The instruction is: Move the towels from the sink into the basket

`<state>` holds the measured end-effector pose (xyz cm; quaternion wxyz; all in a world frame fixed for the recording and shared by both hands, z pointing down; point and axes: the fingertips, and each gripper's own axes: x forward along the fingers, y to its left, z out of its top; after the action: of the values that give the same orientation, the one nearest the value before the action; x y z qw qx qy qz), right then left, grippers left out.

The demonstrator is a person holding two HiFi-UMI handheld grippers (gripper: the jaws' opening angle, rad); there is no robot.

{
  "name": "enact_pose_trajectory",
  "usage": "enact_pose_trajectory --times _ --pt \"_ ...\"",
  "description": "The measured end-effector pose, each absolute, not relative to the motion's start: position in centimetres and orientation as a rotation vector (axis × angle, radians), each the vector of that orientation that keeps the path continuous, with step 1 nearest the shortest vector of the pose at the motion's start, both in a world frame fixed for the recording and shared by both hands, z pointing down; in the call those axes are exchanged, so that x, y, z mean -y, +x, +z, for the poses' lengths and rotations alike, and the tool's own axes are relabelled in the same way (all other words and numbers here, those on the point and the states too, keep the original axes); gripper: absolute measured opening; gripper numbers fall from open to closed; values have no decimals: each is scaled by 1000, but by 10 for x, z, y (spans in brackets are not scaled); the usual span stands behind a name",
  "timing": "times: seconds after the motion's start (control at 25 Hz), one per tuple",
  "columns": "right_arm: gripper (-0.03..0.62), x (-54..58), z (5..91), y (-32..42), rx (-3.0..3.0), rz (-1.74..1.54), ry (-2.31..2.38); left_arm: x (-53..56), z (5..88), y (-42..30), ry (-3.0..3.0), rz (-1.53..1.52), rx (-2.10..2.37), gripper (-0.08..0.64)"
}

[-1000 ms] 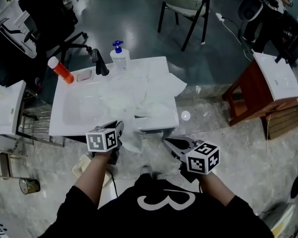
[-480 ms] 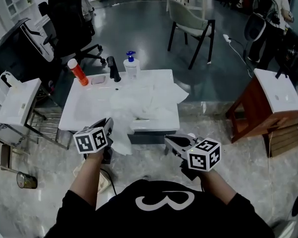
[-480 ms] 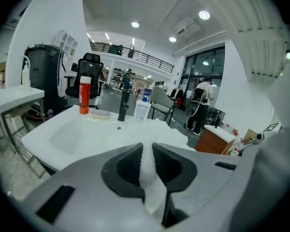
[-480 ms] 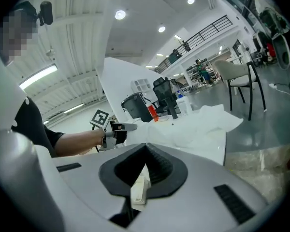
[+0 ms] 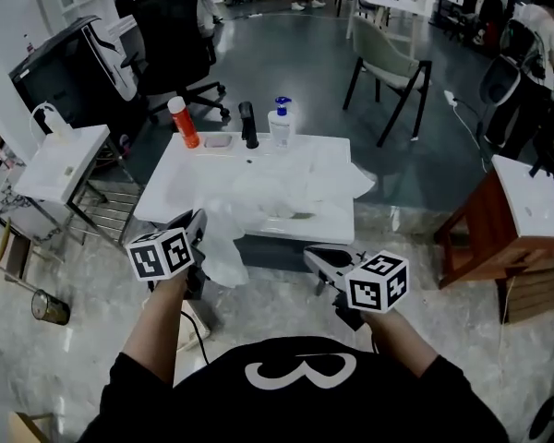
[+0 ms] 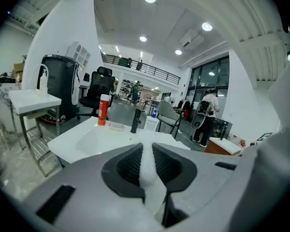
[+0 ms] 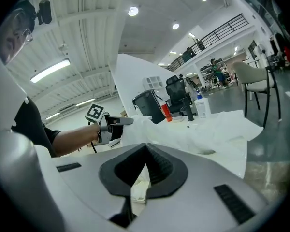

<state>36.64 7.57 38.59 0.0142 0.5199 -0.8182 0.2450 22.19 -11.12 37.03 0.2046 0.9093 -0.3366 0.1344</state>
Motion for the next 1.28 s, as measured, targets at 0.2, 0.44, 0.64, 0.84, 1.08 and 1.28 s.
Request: enact_pose_trajectory --times 0.2,0.44,0.64,0.84,1.08,1.28 --pt "3 -58 380 338 2569 773 1595 119 361 184 2519 363 966 55" --pt "3 -44 390 286 2572 880 1564 130 346 141 2494 327 953 55" --pt "4 -45 400 253 2554 944 1555 144 320 125 2537 299 936 54" --pt "3 -47 406 242 2533 956 1570 164 287 128 2598 266 931 54" --pt "3 -37 393 248 2530 914 1607 177 248 130 2652 207 938 52" --pt "4 -20 376 245 2538 827 1607 188 224 114 2685 167 991 52"
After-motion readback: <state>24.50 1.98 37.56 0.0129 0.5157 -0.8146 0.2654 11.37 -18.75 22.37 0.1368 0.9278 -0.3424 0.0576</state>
